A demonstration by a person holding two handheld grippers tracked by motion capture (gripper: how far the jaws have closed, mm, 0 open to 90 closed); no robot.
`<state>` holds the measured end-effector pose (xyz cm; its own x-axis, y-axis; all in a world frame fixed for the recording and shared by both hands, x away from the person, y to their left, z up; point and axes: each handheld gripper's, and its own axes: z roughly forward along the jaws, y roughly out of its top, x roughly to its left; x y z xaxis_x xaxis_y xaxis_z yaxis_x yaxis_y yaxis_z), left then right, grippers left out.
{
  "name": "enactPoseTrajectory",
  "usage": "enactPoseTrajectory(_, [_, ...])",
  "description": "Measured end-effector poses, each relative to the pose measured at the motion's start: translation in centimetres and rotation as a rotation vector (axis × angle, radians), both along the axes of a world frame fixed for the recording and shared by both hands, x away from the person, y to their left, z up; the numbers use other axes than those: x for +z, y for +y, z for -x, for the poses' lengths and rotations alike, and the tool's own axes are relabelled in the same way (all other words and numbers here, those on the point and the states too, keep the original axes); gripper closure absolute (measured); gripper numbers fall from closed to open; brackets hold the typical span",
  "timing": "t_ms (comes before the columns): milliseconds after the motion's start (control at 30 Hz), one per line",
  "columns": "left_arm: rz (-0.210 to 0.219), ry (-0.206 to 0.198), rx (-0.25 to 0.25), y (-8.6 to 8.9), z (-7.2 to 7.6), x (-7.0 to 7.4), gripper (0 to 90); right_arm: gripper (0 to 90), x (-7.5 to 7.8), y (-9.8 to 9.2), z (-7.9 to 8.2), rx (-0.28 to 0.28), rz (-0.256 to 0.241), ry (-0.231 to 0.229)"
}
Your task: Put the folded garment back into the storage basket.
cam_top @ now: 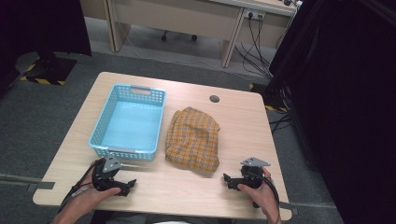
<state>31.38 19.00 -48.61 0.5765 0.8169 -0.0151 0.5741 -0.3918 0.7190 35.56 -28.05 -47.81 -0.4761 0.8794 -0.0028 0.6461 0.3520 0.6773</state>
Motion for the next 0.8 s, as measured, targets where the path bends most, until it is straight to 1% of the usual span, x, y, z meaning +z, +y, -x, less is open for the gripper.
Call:
enactPoseTrajectory(167, [-0.001, 0.001, 0.0, 0.0, 0.0, 0.01, 0.0, 1.0, 0.0, -0.04, 0.02, 0.002, 0.0, -0.001])
enactPoseTrajectory(433, [0.0, 0.0, 0.0, 0.0, 0.0, 0.0, 0.0, 4.4, 0.15, -0.25, 0.04, 0.009, 0.003, 0.003])
enactPoseTrajectory(600, [0.0, 0.0, 0.0, 0.0, 0.0, 0.0, 0.0, 4.7, 0.19, -0.3, 0.01, -0.002, 0.003, 0.004])
enactPoseTrajectory(700, [-0.001, 0.001, 0.0, 0.0, 0.0, 0.01, 0.0, 4.7, 0.16, -0.29, 0.01, -0.006, 0.001, -0.001])
enactPoseTrajectory(733, [0.0, 0.0, 0.0, 0.0, 0.0, 0.0, 0.0, 4.7, 0.19, -0.32, -0.02, -0.002, 0.008, -0.005])
enactPoseTrajectory(800, [-0.001, 0.001, 0.0, 0.0, 0.0, 0.01, 0.0, 4.7, 0.31, -0.36, -0.08, -0.013, 0.018, -0.021])
